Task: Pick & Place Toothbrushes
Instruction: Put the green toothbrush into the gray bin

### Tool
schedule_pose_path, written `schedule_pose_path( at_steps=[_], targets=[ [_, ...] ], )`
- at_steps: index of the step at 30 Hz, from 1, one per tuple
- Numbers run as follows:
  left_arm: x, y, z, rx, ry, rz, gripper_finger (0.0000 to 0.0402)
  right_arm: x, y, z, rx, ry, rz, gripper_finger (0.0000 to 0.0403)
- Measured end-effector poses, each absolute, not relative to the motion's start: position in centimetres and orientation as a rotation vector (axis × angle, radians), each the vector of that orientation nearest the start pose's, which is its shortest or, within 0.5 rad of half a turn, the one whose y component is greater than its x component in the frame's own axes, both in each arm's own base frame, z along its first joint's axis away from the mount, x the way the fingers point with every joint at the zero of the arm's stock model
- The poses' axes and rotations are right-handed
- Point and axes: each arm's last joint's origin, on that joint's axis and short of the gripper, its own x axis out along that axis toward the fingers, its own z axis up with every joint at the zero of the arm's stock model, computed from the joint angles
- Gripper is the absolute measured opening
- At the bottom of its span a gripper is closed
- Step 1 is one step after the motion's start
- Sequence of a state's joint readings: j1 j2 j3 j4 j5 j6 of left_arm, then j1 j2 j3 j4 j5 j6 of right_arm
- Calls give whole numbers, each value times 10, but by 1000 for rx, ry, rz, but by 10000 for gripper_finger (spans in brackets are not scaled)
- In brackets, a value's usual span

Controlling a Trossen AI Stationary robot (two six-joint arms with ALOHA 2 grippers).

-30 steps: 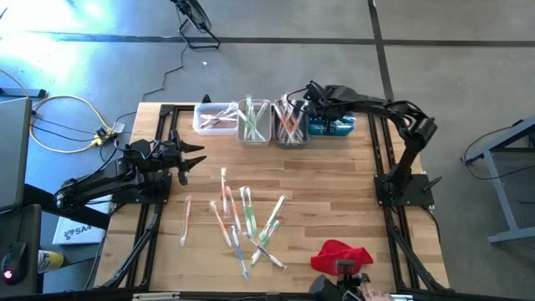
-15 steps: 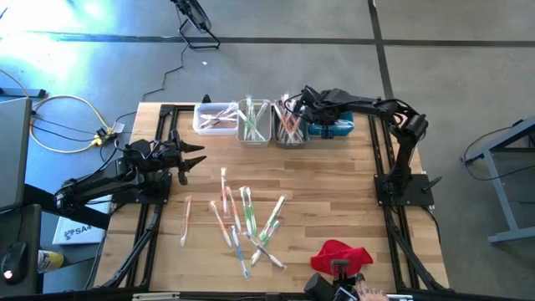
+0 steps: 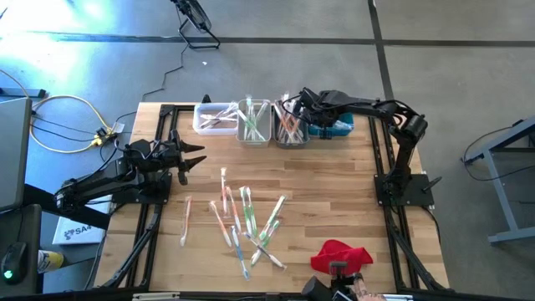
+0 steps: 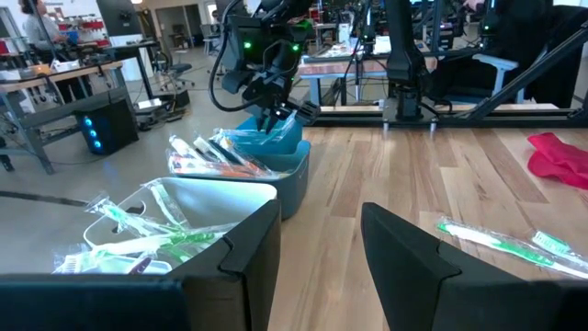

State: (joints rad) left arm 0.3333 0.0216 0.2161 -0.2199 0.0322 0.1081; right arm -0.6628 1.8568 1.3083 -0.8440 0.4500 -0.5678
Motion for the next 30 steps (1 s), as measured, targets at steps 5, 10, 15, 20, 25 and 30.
schedule_pose_path(
  at_steps=[5, 10, 15, 20, 25, 30],
  targets=[
    [77, 26, 213, 103, 42, 300, 150, 274, -220, 190, -330, 1689, -616, 94],
    [77, 26, 213, 103, 42, 300, 150, 282, -204, 195, -512, 1759, -712, 76],
    [77, 26, 213, 102, 41, 300, 150, 294, -180, 205, -585, 1707, -705, 46],
    [77, 26, 213, 102, 41, 300, 150, 299, -160, 220, -406, 1537, -660, 25],
    [77, 26, 213, 102, 42, 300, 150, 299, -146, 236, -167, 1376, -563, 13],
    [77, 26, 211, 99, 57, 299, 150, 297, -140, 245, -41, 1301, -490, 3]
  ],
)
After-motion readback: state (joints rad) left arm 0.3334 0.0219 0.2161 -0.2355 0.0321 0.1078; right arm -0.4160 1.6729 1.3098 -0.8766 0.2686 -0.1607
